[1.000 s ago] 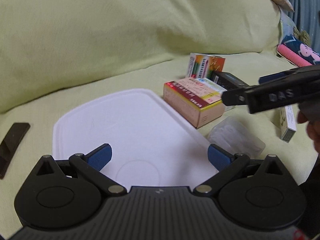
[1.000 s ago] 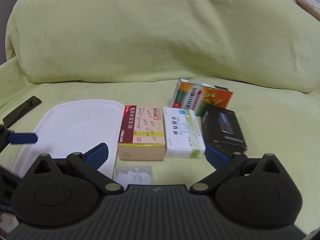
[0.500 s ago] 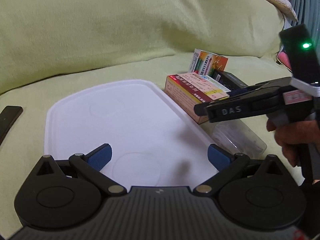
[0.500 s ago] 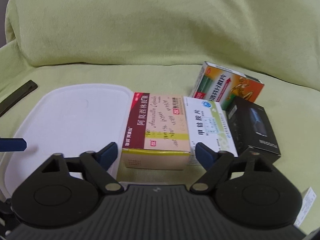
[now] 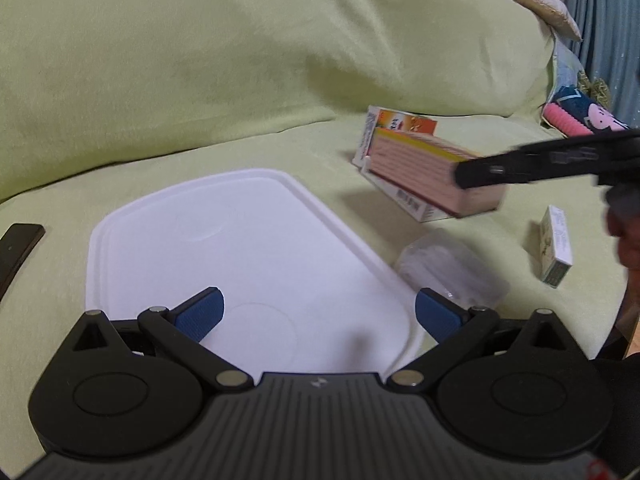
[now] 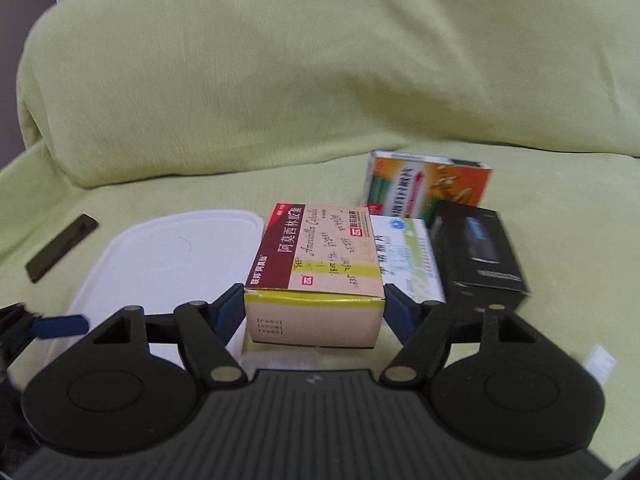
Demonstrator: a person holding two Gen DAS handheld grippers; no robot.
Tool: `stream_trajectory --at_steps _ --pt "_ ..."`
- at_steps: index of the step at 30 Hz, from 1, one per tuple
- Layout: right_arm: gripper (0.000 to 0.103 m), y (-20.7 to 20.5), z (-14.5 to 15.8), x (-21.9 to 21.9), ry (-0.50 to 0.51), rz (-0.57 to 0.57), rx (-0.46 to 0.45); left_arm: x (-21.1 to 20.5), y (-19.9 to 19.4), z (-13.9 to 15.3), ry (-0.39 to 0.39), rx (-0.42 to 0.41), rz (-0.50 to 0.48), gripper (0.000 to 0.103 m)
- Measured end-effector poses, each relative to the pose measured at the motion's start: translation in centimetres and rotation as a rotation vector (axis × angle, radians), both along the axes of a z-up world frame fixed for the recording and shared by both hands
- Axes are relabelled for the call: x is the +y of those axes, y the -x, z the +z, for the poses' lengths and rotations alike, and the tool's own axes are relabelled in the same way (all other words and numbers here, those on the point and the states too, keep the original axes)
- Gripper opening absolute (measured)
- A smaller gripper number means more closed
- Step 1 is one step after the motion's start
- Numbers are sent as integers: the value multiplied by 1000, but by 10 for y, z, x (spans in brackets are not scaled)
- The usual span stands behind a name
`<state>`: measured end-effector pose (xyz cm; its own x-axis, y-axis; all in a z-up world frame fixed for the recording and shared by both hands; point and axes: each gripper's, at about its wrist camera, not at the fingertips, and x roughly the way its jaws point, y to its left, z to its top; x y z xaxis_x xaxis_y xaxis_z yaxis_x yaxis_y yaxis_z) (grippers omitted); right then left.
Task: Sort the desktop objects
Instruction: 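Close the right gripper on the pink-and-cream medicine box and lift it, then carry the pink-and-cream box with the right gripper toward the sofa edge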
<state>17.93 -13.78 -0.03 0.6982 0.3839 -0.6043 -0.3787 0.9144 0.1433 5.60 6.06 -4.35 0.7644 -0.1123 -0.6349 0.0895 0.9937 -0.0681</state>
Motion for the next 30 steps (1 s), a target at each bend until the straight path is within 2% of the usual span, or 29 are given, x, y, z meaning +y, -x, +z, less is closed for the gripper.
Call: stream_trajectory --at_steps 3,5,11,15,23,30 --pt "70 22 10 -30 -23 5 0 -8 1 4 1 -7 -31 103" --pt "70 37 13 -48 1 2 5 -15 0 5 2 -7 -55 103" --pt "70 65 -7 -82 36 -66 86 -41 -2 9 -43 0 -138 103" --pt "71 73 -25 -89 23 -79 107 -51 6 17 -71 -15 -126 103" --pt "72 75 -40 -90 48 -60 147 -42 23 22 -48 -16 -53 103" --pt "75 87 -39 -89 20 -113 132 -33 19 24 -78 -19 -118 103"
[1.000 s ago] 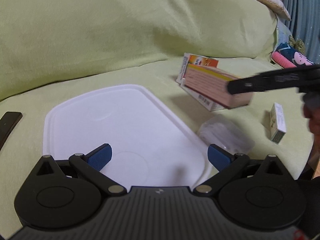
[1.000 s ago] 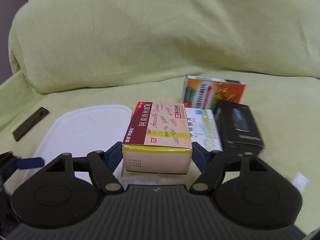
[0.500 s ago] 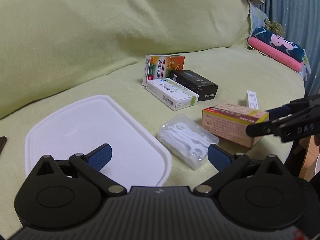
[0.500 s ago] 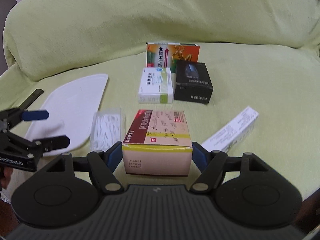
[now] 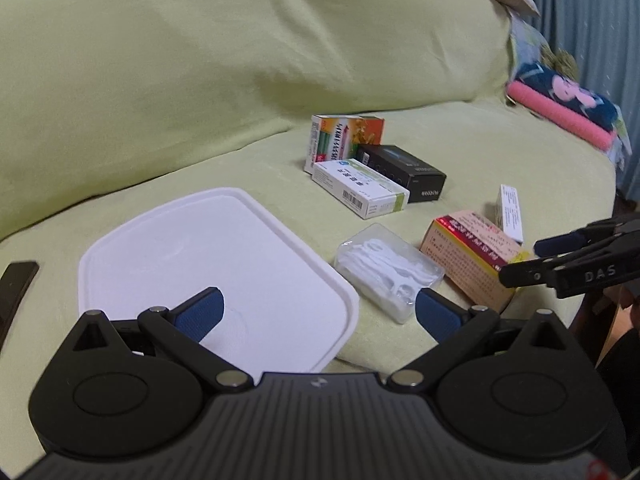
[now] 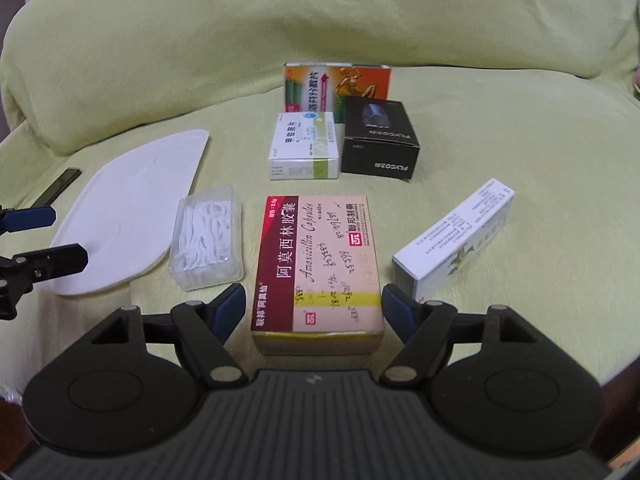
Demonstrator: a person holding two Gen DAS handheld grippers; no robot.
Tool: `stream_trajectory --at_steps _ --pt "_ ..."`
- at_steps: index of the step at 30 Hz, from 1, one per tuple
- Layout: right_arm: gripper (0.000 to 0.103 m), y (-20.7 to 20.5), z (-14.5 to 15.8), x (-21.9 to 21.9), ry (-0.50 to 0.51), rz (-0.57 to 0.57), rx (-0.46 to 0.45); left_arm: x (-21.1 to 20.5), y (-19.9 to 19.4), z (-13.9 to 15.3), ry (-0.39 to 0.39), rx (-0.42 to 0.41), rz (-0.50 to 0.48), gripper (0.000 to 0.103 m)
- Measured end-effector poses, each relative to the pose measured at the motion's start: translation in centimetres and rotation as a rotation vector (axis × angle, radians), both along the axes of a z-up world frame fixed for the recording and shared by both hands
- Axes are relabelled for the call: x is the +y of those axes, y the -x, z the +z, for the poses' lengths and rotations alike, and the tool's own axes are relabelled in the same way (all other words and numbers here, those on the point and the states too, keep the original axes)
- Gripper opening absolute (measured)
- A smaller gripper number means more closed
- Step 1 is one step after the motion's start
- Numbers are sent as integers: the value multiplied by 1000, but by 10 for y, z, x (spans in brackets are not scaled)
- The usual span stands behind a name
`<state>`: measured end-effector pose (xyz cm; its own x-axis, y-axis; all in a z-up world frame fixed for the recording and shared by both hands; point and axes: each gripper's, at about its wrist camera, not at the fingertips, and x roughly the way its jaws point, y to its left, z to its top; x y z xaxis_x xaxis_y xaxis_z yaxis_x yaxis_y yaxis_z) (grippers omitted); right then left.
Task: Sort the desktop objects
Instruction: 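Carry the pink-and-cream box with the right gripper toward the sofa edge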
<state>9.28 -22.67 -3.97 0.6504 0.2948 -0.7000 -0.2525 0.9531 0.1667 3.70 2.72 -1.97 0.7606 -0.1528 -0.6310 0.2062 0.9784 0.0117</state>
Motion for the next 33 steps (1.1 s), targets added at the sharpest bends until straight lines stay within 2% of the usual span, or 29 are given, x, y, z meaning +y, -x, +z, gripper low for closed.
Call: stream_trajectory --at_steps 3,7,11,17,19,22,24,33 --pt "82 6 0 3 11 -23 -12 0 -4 1 1 -6 -27 103" --pt "82 9 -9 9 54 -29 -25 -1 -6 0 12 -7 -19 103" --pt "71 9 -15 8 45 -45 -25 -5 -4 -2 14 -3 -9 103" --pt "71 9 -12 -11 -47 -84 2 -18 -7 -3 -2 15 -54 103" --pt "71 10 -11 -21 -107 -113 30 -25 -9 -3 -6 16 -72 103" --pt "71 7 -17 -48 -299 -192 112 -34 -12 -3 -4 18 -97 103" --pt "71 9 -21 -62 -365 -248 133 -41 -13 -3 -6 17 -114 103" --pt "74 11 -28 -91 -384 -379 93 -65 -16 -2 -17 16 -174 103"
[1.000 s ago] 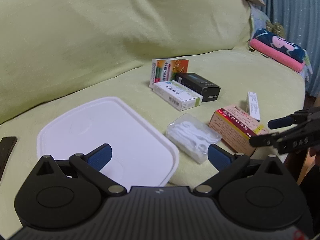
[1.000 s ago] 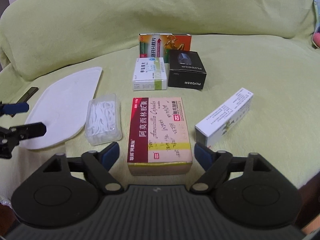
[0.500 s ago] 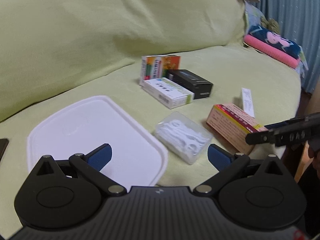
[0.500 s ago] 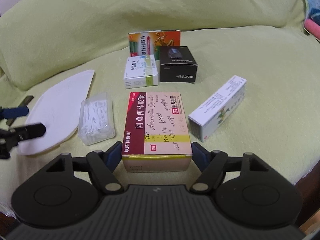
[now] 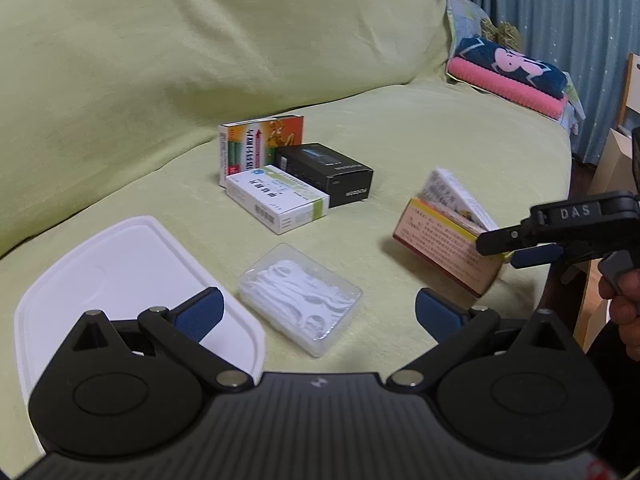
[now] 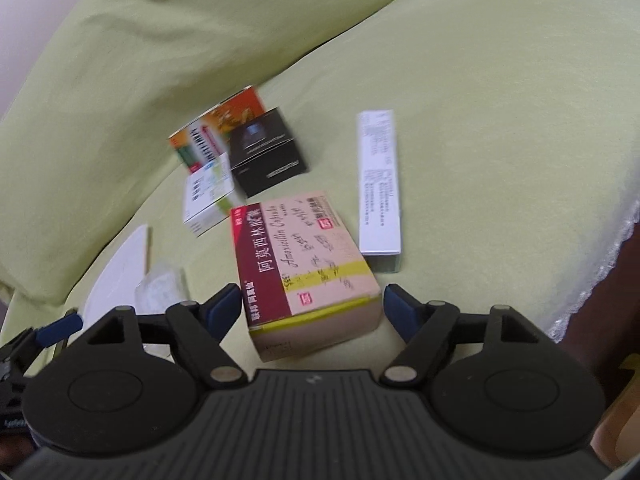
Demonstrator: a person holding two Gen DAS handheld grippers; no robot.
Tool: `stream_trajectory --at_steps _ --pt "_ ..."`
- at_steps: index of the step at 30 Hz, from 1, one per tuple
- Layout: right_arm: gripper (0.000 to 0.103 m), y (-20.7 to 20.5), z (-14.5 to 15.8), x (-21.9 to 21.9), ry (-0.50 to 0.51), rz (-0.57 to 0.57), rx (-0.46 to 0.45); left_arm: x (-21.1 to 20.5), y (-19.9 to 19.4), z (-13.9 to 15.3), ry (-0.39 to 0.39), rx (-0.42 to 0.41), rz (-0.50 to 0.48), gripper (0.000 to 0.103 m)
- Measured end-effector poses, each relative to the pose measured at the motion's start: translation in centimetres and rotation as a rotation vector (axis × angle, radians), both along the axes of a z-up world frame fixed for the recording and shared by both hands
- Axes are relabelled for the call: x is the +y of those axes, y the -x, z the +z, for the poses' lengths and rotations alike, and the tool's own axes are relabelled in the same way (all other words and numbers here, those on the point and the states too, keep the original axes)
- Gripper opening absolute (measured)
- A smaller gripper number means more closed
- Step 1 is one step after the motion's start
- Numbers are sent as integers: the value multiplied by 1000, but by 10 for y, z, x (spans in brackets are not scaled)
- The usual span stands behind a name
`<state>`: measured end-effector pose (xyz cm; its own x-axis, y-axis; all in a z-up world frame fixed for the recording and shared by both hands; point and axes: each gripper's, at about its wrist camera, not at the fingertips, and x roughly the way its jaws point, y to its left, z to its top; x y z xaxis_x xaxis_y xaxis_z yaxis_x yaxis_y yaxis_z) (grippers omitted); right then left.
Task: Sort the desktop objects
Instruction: 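Carry the pink-and-cream box with the right gripper toward the sofa edge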
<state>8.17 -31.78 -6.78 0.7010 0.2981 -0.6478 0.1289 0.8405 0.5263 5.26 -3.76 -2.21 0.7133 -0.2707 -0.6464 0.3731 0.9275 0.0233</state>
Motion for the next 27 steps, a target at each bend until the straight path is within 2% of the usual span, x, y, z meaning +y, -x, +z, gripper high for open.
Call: stream_trajectory --at_steps 2,6,10,14,17,21,24,27 --pt "74 -1 -5 -4 -57 -28 17 -2 0 0 -2 3 -6 103" --pt "73 -6 -15 -17 -248 -64 53 -2 0 -1 -3 5 -7 103" --pt "73 -15 -28 -17 -446 -35 83 -1 -2 -3 5 15 -1 103" --pt "74 -23 -44 -14 -557 -29 139 -1 -4 -5 4 22 -3 103" --pt "84 -20 -44 -19 -538 -98 134 -2 -5 -5 2 23 -8 103" --pt "85 -15 -38 -29 -463 -152 105 -7 -6 -6 4 20 -18 103" --pt "85 -14 -26 -24 -332 -114 55 -12 -8 -7 3 19 -30 103" --pt "85 -13 -7 -4 -130 -17 -16 -17 -9 -7 -8 17 -47 103"
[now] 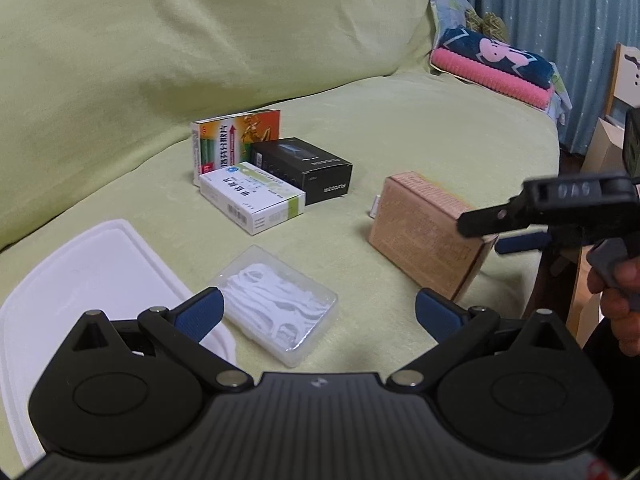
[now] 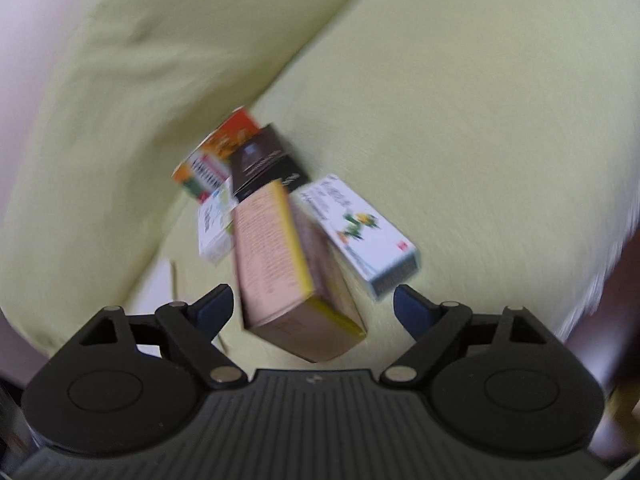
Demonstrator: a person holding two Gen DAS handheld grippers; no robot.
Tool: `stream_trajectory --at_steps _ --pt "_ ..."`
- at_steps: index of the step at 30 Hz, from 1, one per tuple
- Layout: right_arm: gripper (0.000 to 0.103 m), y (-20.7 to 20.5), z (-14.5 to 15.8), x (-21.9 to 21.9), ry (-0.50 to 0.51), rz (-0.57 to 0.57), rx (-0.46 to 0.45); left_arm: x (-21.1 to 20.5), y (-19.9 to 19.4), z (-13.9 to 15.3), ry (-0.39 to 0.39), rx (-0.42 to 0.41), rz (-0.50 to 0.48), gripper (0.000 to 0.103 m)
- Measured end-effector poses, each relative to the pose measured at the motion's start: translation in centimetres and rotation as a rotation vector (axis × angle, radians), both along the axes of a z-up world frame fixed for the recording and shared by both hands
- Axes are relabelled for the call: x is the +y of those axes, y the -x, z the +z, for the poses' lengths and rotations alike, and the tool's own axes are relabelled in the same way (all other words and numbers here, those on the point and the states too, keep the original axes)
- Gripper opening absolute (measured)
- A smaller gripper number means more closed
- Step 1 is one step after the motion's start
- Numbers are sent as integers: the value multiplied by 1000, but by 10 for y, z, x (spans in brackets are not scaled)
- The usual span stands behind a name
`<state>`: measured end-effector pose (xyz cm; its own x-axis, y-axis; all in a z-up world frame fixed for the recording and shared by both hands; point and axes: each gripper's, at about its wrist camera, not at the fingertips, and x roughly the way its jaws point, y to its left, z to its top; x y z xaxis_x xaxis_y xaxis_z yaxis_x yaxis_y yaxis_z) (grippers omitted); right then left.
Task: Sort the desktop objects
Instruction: 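Carry the pink-and-cream box with the right gripper toward the sofa edge, then swing the held box with the right gripper over the white bin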
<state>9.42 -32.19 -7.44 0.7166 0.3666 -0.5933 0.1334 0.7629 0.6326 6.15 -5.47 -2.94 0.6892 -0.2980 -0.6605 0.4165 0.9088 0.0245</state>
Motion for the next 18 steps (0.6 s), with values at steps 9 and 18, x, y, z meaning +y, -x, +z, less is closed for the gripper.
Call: stream_trajectory --at_steps 9,18 --pt "73 -10 27 54 460 214 -107 -11 3 1 -76 -17 -56 103" --pt "48 -25 33 68 595 355 -28 -26 -1 -1 -127 -31 -171 103"
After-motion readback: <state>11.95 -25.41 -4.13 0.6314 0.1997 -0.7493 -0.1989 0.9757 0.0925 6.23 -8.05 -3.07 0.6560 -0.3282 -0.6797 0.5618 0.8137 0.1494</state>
